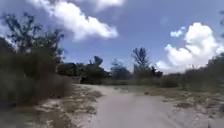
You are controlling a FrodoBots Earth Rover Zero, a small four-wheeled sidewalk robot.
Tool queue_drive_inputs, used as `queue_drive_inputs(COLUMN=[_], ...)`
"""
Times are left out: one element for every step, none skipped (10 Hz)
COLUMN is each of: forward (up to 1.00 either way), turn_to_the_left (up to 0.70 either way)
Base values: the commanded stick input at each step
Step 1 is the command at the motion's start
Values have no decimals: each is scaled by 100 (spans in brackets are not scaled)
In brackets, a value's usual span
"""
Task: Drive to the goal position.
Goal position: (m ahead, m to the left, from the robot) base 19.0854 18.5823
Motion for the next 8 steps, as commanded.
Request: queue_drive_inputs(forward=[100, 100, 100, 100, 100, 100, 100, 100], turn_to_the_left=[0, 0, 0, 0, 0, 0, 0, 0])
